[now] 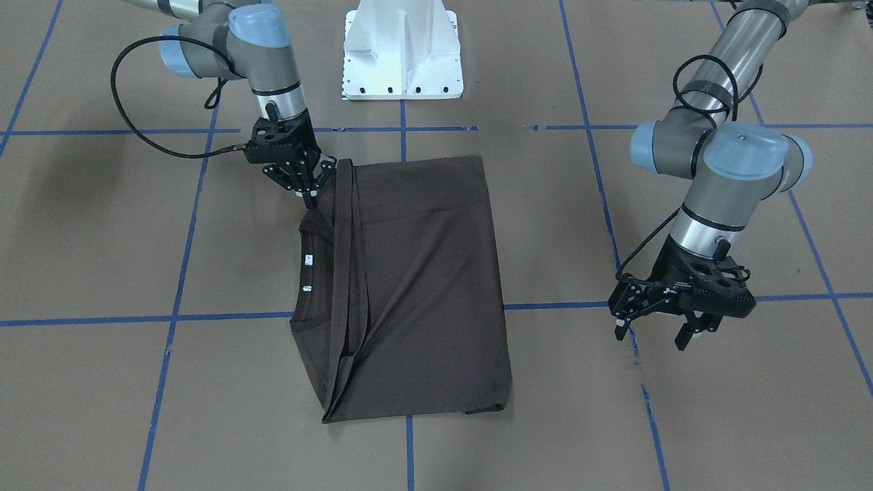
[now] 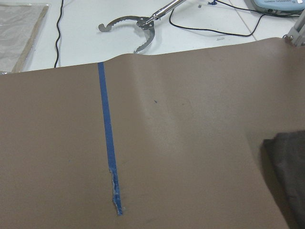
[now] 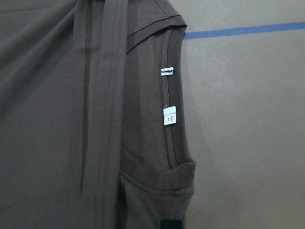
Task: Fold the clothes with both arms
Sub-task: 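Drag the shirt toward the robot with the right gripper, turning it lengthwise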
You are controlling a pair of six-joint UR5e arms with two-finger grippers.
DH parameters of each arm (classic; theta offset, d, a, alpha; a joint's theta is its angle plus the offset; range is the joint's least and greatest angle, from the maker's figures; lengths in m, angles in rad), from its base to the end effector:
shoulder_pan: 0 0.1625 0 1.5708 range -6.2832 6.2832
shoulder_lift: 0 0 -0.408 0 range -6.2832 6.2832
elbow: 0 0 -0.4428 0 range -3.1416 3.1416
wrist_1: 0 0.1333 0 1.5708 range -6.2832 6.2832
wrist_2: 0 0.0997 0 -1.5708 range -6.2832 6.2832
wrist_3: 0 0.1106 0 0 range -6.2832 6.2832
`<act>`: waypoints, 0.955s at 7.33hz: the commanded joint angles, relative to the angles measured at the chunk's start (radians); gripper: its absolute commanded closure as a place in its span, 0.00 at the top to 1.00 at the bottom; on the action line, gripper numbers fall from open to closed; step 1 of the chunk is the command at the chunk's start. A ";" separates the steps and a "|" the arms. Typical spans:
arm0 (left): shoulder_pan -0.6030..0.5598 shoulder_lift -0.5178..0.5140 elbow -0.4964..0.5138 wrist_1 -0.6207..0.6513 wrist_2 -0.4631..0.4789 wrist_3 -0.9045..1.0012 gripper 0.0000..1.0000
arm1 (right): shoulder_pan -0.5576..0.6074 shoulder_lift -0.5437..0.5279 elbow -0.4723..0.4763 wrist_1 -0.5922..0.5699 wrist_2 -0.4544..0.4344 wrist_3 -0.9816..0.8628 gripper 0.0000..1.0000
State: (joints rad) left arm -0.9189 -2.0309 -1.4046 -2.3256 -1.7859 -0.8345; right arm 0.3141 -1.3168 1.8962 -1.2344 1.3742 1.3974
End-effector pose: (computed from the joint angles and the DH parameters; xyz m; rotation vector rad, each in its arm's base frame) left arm 0.3668 -0.6614 0.3673 0.6368 0.8499 -0.0523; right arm -0.5416 -0.3388 0.3020 0.3983 -0.8433 0.2204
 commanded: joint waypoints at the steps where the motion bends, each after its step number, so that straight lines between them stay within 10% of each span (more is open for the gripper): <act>1: 0.000 0.000 -0.007 0.000 -0.001 0.000 1.00 | -0.032 -0.076 0.041 0.003 -0.012 0.000 0.00; 2: 0.000 -0.002 -0.010 0.000 -0.001 -0.002 1.00 | -0.056 -0.084 0.052 0.003 -0.029 -0.003 0.99; 5: 0.020 0.005 -0.082 0.012 -0.095 -0.118 1.00 | -0.087 -0.064 0.110 -0.002 -0.024 -0.226 1.00; 7: 0.035 0.015 -0.088 0.012 -0.093 -0.123 1.00 | -0.223 -0.053 0.106 -0.011 -0.194 -0.338 1.00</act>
State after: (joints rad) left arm -0.8909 -2.0206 -1.4873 -2.3134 -1.8746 -0.9468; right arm 0.1651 -1.3750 2.0026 -1.2397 1.2776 1.1466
